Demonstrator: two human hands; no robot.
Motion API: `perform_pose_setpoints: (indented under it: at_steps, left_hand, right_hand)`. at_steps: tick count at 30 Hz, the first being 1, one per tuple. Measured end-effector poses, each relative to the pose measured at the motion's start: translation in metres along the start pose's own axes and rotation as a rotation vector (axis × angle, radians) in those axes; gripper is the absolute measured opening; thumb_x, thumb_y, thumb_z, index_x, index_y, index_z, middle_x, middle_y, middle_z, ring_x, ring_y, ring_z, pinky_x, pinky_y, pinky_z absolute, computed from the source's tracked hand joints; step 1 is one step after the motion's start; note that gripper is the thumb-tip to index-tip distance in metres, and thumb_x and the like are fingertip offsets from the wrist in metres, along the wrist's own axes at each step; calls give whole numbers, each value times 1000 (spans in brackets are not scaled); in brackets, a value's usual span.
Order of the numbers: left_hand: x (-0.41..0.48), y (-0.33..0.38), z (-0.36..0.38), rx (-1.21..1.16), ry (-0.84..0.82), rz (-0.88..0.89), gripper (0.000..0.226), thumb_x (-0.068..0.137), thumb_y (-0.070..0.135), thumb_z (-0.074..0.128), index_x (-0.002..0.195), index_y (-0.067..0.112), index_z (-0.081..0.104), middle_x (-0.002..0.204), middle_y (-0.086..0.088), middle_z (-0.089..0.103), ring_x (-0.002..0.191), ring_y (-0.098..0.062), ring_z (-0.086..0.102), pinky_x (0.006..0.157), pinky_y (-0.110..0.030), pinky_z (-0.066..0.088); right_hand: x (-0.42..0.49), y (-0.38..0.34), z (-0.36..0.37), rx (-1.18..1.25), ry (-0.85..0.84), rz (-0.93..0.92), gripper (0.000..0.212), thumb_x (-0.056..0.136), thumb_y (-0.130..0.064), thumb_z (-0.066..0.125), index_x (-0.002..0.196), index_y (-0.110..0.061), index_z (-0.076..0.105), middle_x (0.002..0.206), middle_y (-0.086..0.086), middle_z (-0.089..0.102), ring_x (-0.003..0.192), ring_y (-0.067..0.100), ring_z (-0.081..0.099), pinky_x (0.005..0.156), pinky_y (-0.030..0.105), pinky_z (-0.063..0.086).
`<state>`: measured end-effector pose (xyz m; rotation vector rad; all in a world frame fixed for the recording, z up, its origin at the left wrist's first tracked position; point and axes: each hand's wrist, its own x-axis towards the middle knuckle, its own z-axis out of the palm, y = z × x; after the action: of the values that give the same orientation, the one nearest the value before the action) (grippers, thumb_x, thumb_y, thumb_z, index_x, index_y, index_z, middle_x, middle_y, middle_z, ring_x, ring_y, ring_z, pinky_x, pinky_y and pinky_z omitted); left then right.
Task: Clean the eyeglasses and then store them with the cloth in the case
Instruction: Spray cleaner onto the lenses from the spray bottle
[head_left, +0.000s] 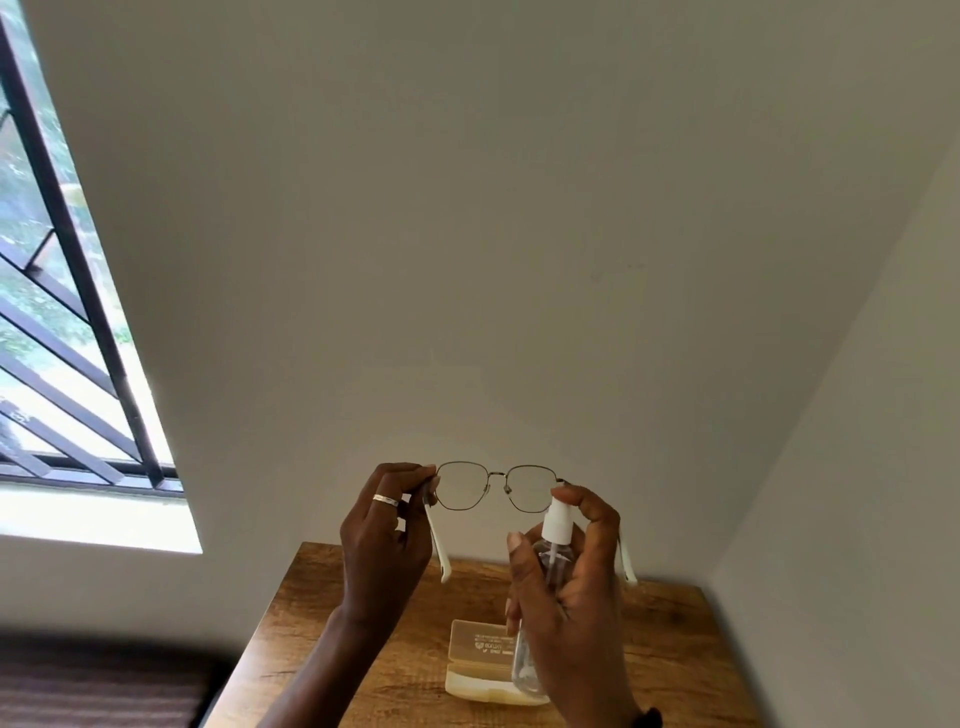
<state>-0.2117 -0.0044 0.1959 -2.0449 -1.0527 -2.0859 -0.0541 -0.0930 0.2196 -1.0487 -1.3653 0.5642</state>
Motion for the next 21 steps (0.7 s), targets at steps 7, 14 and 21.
perform_pose_setpoints:
  at_steps: [7,14,21]
  left_hand:
    - [-4,-6,-8,72,-6,-54,21,82,-13,66,98,1,66,92,3,62,73,-8,63,61,-14,53]
    - [-7,-17,-32,185,-6,-137,20,81,-19,66,91,-2,67,83,-5,66,71,-8,63,66,-7,45]
    - [-16,-36,-59,215,25,-189,14,83,-18,66,91,-7,67,84,-9,67,69,-17,67,66,-13,48]
  right_hand:
    - [-3,-1,9,37,-193,-2,52,90,-31,67,128,-46,34,81,7,58,54,25,58,49,37,56]
    - [-18,23,27,-8,-512,65,76,89,-16,61,145,-40,16,99,-2,56,89,17,59,85,34,55]
    - [-32,114,82,-79,-603,335,42,90,-15,64,125,-31,47,107,-10,63,103,9,62,88,22,50]
